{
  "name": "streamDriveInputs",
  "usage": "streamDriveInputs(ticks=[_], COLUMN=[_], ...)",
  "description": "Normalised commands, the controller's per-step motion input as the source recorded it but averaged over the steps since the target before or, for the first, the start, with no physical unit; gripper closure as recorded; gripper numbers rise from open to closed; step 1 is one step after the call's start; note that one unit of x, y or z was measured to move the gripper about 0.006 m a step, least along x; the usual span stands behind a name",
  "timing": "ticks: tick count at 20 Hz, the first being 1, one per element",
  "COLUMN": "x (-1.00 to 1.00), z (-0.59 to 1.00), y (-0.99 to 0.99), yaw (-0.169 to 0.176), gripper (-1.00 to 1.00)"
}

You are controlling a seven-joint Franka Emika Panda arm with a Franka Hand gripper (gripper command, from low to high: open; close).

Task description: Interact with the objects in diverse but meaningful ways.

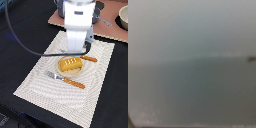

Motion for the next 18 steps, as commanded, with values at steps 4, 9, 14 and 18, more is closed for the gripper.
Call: streamDriveInputs(ticks=[4, 9, 14, 18], x=[-0.09, -0.02, 0.02, 0.30], z=[-0.07, -0.07, -0.07, -0.01], y=[-1.00, -0.97, -0.87, -0.46], yaw=[0.000, 0.000, 0.000, 0.024], gripper=[1.00, 1.00, 1.00, 1.00])
